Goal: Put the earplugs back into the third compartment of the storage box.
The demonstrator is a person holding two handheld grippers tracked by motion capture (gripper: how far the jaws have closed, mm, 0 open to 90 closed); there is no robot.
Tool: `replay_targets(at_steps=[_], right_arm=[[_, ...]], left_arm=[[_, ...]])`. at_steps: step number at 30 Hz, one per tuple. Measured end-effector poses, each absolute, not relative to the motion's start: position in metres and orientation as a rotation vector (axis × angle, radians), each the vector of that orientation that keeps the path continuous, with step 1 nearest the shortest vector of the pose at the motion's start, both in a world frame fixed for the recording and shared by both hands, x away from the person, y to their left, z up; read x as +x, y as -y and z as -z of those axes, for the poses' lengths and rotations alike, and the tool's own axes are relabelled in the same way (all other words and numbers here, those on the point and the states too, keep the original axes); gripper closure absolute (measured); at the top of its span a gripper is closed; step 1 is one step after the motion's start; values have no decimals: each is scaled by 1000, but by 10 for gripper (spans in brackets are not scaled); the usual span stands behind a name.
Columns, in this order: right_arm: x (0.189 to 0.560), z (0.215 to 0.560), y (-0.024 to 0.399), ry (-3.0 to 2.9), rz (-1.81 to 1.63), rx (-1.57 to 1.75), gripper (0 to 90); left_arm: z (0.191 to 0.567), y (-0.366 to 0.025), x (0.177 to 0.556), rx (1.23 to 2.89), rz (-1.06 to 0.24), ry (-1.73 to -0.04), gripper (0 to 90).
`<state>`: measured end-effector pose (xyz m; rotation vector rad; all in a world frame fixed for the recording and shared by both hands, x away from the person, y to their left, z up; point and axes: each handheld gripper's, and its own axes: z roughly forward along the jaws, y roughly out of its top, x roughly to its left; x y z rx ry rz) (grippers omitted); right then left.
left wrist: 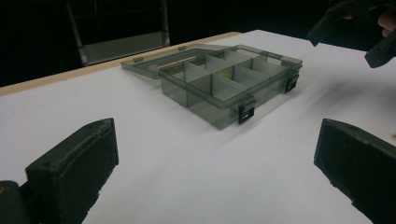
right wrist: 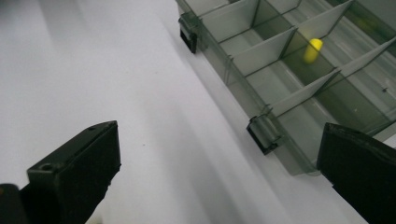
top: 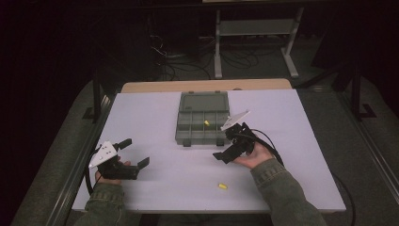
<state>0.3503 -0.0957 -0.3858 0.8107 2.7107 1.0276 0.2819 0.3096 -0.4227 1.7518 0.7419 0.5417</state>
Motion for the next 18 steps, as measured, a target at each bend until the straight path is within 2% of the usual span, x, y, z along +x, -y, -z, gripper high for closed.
replay_targets(at_steps=[18], right_arm=[[319,413,94,-2792,-1016,774,0]], left_arm=[[423,-309,281,1757,-542,-742,0]])
